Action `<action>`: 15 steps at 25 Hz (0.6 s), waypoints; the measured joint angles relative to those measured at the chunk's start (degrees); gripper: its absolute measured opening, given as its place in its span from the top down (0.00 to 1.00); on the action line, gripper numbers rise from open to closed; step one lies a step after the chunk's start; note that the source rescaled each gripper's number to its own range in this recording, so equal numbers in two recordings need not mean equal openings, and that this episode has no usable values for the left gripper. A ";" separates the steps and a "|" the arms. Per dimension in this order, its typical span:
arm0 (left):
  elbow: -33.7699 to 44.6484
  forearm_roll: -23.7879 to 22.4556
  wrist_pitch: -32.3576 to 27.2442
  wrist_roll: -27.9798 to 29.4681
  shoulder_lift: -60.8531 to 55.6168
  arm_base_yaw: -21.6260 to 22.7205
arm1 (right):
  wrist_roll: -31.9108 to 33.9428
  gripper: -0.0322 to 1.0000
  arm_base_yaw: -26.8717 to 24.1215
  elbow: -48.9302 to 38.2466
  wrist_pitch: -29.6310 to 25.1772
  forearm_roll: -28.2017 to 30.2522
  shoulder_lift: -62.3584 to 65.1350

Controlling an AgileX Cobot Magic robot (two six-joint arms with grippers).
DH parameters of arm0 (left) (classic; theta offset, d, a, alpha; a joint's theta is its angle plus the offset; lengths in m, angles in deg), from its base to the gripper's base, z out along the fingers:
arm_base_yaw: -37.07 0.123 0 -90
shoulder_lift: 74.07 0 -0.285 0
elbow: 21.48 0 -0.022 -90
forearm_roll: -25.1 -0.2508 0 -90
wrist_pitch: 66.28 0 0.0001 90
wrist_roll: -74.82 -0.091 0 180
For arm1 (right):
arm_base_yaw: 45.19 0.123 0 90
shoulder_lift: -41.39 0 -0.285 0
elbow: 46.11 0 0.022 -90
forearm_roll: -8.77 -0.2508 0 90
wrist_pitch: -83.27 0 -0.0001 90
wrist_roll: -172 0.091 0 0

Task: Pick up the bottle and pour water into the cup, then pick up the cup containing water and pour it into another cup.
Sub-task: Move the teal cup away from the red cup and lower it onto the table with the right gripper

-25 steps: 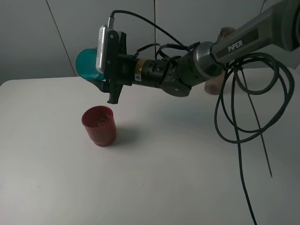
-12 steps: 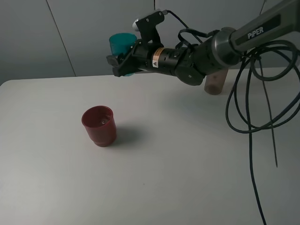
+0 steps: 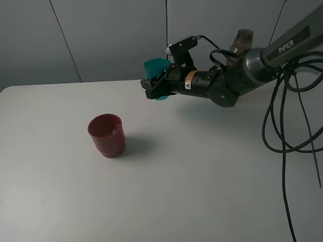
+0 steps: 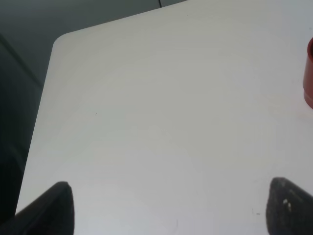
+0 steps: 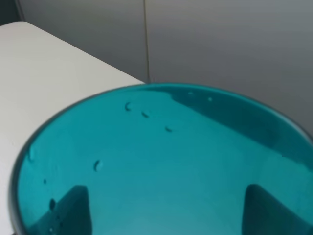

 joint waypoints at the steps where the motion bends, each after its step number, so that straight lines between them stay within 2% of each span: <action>1: 0.00 0.00 0.00 0.00 0.00 0.00 | -0.39 0.95 -0.04 -0.04 0.65 -0.11 -0.61; 4: 0.00 0.00 0.00 0.00 0.00 0.00 | -4.00 0.95 -0.27 -0.13 4.04 -2.52 -3.08; 9: 0.00 0.00 0.00 0.00 0.00 0.00 | -9.79 0.95 -0.40 -0.13 5.90 -6.26 -7.09; 15: 0.00 0.00 0.00 0.00 0.00 0.00 | -11.27 0.95 -0.80 0.22 7.07 -8.71 -10.28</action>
